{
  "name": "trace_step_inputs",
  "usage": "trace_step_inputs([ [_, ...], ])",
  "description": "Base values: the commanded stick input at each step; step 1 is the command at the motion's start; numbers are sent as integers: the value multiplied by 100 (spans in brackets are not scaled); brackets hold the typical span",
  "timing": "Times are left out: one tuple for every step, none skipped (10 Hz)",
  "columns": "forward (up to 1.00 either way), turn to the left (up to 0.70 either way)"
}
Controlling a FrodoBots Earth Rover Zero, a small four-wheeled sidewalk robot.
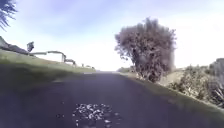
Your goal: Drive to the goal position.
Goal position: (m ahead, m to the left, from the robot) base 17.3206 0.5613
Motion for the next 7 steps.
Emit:
trace_step_inputs([
  [100,0],
  [100,0],
  [100,0],
  [100,0],
  [100,13],
  [100,27],
  [100,27],
])
